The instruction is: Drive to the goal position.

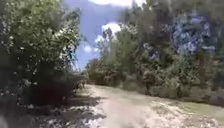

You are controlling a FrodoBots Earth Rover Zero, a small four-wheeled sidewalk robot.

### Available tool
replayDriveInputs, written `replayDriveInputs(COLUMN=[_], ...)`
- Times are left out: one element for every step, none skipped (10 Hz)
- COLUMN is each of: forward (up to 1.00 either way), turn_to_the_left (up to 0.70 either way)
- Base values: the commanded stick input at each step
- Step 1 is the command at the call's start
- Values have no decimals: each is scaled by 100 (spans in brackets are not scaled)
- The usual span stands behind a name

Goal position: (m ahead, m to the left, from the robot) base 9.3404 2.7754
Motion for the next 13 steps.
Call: replayDriveInputs(forward=[100,100,100,100,100,100,100,100,100,100,100,100,100], turn_to_the_left=[0,0,0,3,14,31,40,40,40,40,40,19,0])
